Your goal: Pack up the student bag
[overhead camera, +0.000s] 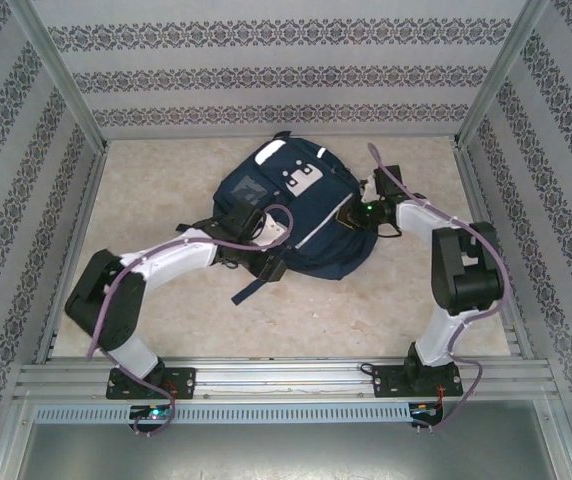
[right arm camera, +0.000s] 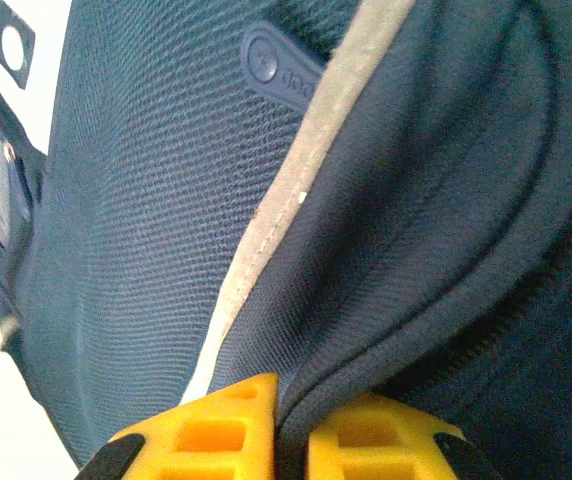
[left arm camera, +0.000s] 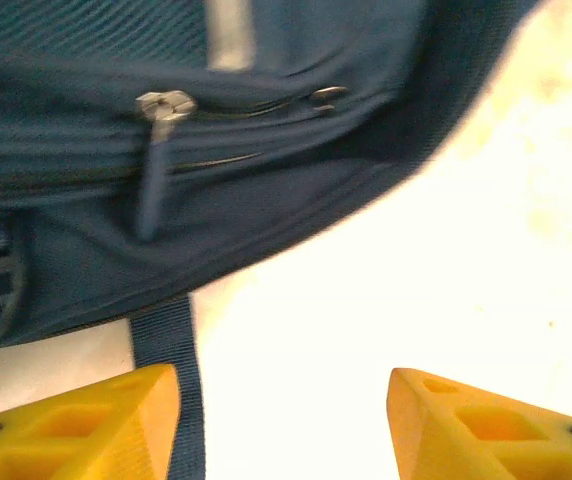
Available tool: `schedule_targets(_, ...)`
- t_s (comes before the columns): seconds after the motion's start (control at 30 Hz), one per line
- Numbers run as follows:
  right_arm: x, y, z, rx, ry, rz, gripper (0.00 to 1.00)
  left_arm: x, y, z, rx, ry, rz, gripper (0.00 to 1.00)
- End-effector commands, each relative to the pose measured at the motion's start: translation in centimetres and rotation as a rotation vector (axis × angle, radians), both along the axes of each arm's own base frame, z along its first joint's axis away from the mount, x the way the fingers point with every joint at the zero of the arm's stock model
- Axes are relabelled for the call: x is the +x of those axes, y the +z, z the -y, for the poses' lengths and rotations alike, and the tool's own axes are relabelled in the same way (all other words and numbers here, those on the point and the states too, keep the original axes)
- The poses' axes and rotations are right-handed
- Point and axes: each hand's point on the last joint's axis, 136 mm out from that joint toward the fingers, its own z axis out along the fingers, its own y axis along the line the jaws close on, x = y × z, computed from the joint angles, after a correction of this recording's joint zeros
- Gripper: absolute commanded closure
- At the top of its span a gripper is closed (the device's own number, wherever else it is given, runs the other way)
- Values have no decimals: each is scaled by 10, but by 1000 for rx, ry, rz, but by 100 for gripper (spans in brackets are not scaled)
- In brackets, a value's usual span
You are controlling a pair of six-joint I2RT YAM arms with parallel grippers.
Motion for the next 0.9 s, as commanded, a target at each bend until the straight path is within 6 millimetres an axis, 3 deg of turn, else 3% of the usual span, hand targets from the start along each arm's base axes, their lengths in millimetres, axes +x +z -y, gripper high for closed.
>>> schedule_targets(0.0,-12,-9,-47,-37,254,62,88,-23,52,12,-31,-325,306,44)
schedule_targets(0.03,-13,-13,-51,-66,273,69,86,-33,59,12,-3,-493,439,42)
schedule_targets(0.07,-15,-14,-54,-75,283,74,84,-26,63,10,40,-544,560,41)
schedule_targets(0.13,-16,-14,-58,-61,281,73,80,17,70,-1,140,-492,765,43)
schedule_targets(0.17,-16,-12,-57,-52,278,72,79,29,66,-7,178,-516,798,43)
schedule_targets(0.23,-18,-7,-55,-39,270,76,76,51,47,-20,292,-613,785,41)
schedule_targets(0.4,-24,3,-41,-4,245,73,71,81,1,-45,456,-835,711,39)
schedule_targets(0.5,-29,3,-34,7,233,64,70,103,-7,-53,501,-857,716,38)
schedule_targets(0.63,-32,4,-30,16,230,59,70,116,-23,-72,574,-931,669,37)
schedule_targets(0.87,-35,7,-24,11,238,60,74,123,-39,-90,624,-1038,646,40)
